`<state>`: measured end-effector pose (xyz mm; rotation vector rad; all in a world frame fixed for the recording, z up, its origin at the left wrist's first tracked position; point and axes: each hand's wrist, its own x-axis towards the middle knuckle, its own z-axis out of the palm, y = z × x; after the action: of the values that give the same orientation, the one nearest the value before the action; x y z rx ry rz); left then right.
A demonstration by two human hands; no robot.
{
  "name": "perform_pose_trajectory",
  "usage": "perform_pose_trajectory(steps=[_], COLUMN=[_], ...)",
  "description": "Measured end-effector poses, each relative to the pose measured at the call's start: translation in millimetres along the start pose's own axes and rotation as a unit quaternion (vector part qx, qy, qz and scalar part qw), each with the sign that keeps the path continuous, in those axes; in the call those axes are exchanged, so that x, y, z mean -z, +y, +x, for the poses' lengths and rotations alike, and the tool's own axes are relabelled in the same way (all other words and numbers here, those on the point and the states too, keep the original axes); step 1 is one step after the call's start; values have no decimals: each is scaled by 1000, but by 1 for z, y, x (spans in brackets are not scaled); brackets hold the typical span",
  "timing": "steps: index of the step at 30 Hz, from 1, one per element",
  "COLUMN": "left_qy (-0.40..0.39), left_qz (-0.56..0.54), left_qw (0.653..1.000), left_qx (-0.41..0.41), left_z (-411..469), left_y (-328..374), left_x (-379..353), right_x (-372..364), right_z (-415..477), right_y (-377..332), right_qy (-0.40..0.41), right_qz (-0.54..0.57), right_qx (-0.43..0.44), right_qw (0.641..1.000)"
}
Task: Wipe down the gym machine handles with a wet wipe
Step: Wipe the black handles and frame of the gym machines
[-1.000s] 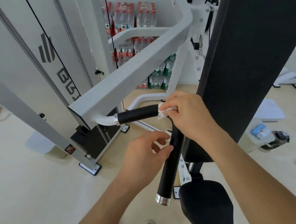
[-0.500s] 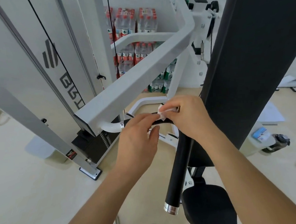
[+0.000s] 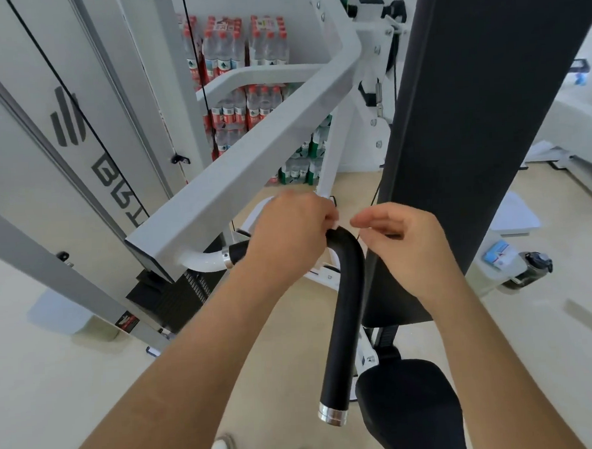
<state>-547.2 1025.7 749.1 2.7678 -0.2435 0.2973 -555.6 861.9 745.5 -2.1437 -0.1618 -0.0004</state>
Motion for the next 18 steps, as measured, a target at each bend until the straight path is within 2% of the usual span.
perform_pose_trajectory(steps=[4,6,7,10,13,18], left_qy=[-153,-194,-189,-96,-4,77], left_qz=[-42,-59,-61,-62,-174,-145], left_qw=[987,979,980,993,985,984], left_qx=[-5,-8,-15,-21,11,-64], left_z=[29,34,32,5,-31,-36], left_y=[-11,-13,-13,-13,-22,-29], left_x=[19,23,24,20,9,-6], right_x=[-4,-5,-5,-7,-10,-9], right_z=[-4,-4,-5,-8,-11,-13], right_y=[1,1,0,0,0,-2], right_qy=[-30,-22,-16,7,20,23], right_qz=[24,22,20,16,6,0], right_qx=[-20,-23,-25,-28,-29,-23], right_qw=[999,999,999,999,999,999])
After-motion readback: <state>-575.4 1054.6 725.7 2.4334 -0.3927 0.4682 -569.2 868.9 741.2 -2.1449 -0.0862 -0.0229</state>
